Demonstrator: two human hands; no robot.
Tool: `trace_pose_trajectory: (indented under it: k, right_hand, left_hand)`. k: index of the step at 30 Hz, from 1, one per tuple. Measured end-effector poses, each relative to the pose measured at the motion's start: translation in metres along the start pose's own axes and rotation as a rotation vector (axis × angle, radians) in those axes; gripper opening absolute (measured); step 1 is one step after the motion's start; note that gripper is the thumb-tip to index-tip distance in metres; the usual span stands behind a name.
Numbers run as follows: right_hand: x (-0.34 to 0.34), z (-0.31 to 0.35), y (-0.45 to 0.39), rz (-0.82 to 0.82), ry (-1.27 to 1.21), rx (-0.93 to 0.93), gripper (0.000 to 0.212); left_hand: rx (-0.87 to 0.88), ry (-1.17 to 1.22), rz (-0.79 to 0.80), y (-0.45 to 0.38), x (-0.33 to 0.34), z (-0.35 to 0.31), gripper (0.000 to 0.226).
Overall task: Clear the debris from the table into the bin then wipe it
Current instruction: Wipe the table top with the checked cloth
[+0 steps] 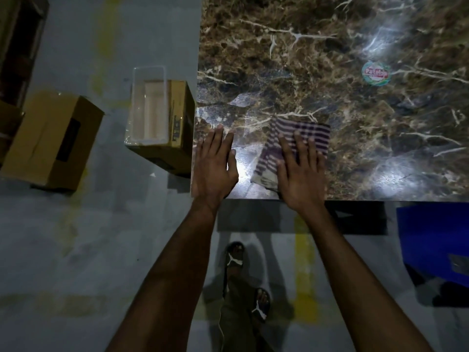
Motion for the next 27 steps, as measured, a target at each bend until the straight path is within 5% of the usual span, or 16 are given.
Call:
trace_pose_trajectory:
  k: [7,14,20,27]
  right_hand:
    - [0.009,0.039,0.035,0.081,-0.023,-0.253,0.057]
    - [-0.002,-0.014,-0.012,0.022,-0.016,0.000,0.058]
    - [0.001,0.021,0.028,0.074,-0.012,-0.196,0.057]
    - [-0.003,-0.029,-0.004,0.040,0.001,0.048,0.060]
  left_hand:
    - [-0.011,0.024,0.002,0.001,-0.001,0.000,0.050]
    - [0.002,0.007,-0.008,0.000,-0.003,-0.001,0.050]
    - [0.009,0.038,-0.031,0.000,-0.005,-0.002,0.049]
    - [0.010,0.032,-0.029,0.001,-0.005,-0.004,0.049]
Point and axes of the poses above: each hand's wrist, its own y-axis away from the middle knuckle, its own x-axis out of the palm, z = x × y, the point moved 10 cm from there along -y, towards the middle knuckle, and after that the axes turned 12 degrees about -z, right-handed, at the moved point
